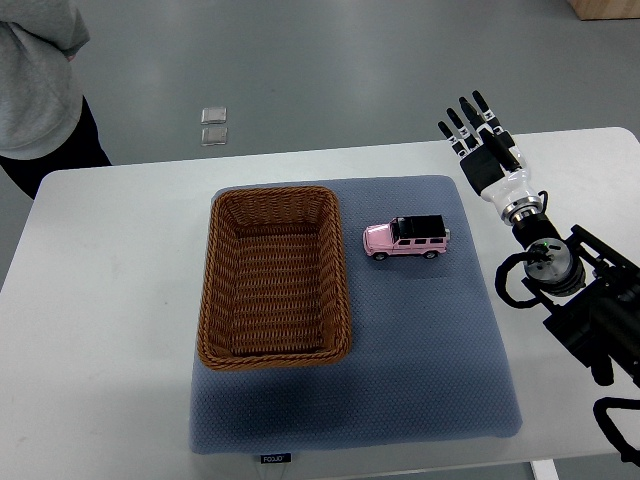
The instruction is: Place pink car in brown basket
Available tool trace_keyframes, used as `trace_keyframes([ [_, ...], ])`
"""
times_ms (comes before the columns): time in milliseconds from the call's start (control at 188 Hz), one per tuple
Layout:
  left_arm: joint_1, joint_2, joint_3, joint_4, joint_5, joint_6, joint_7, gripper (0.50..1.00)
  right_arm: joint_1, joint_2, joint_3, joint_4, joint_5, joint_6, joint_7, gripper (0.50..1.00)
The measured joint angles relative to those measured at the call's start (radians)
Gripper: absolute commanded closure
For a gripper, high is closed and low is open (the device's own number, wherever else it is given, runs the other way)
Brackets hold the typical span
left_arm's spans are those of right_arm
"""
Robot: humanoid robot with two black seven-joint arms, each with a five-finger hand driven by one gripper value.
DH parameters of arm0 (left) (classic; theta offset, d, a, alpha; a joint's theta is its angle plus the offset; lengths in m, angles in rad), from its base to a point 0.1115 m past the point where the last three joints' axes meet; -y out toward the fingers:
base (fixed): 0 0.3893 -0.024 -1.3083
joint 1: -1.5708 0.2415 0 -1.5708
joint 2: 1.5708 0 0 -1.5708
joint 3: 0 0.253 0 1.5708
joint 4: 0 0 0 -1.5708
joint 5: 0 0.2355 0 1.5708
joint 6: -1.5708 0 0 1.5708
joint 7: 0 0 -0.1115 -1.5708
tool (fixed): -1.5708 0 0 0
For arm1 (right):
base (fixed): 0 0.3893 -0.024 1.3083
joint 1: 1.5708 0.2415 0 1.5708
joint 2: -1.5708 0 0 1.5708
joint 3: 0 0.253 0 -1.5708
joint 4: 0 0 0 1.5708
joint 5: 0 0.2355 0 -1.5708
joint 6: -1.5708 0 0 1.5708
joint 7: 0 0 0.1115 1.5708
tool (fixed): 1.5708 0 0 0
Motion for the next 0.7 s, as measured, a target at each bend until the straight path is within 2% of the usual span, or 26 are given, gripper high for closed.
trace_keyframes([
  [287,0.000,0.000,0.000,0.000,0.000,0.000,0.000,0.500,0.009,-0.003,-0.003,0.001,-0.009,0.000,-0.003,0.591],
  [393,0.000,0.000,0.000,0.000,0.000,0.000,0.000,0.500,0.038,-0.015,-0.037,0.002,-0.090,0.001,-0.010,0.591],
  [462,0.000,0.000,-0.001,0.000,0.000,0.000,0.000,0.500,0.088,-0.050,-0.096,0.004,-0.218,0.004,-0.012,0.591],
  [574,0.000,0.000,-0.002,0.000,0.000,0.000,0.000,0.500,0.208,-0.172,-0.278,0.023,-0.552,0.021,-0.043,0.591],
  [701,0.000,0.000,-0.002,0.000,0.000,0.000,0.000,0.500,0.349,-0.312,-0.517,0.153,-0.926,0.069,-0.087,0.591],
])
